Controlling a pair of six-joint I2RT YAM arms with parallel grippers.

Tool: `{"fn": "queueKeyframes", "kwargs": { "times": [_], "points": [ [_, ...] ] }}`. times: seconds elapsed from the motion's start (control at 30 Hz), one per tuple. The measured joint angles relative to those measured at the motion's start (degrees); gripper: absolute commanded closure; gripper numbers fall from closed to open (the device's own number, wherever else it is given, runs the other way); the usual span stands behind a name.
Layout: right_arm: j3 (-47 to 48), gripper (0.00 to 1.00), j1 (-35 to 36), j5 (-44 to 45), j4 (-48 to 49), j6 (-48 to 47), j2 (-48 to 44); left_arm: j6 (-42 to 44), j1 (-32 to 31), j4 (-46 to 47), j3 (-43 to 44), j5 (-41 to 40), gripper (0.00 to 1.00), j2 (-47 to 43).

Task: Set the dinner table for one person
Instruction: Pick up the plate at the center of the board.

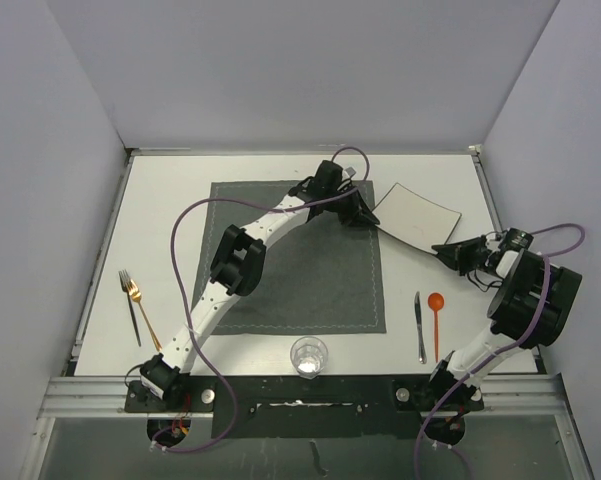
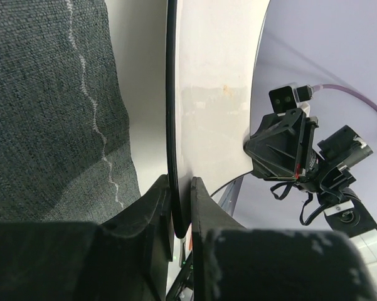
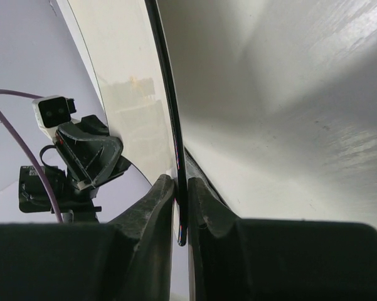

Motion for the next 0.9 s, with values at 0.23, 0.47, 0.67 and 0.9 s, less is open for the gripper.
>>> {"fn": "queueKeyframes", "kwargs": {
  "times": [0.23,0.47,0.67,0.9],
  "points": [
    [-0.74,0.73,-0.09,-0.39,2.16,0.94,0.39,0.07,0.00,0.02,-0.04,0.00,1.00,0.00],
    [-1.77,0.50,0.96,-0.63,5.55,2.40,3.98,2.69,-0.37,0.26,-0.22,-0.26,1.00,0.00],
    [-3.02,0.46,2.19,-0.79,10.80,5.14,5.40,3.26,-0.39,1.11,-1.36,-0.22,1.00,0.00],
    [-4.72,0.44,3.50,-1.31,16.50,8.68,6.01,1.18,-0.33,4.26,-3.76,0.90,1.00,0.00]
  ]
}}
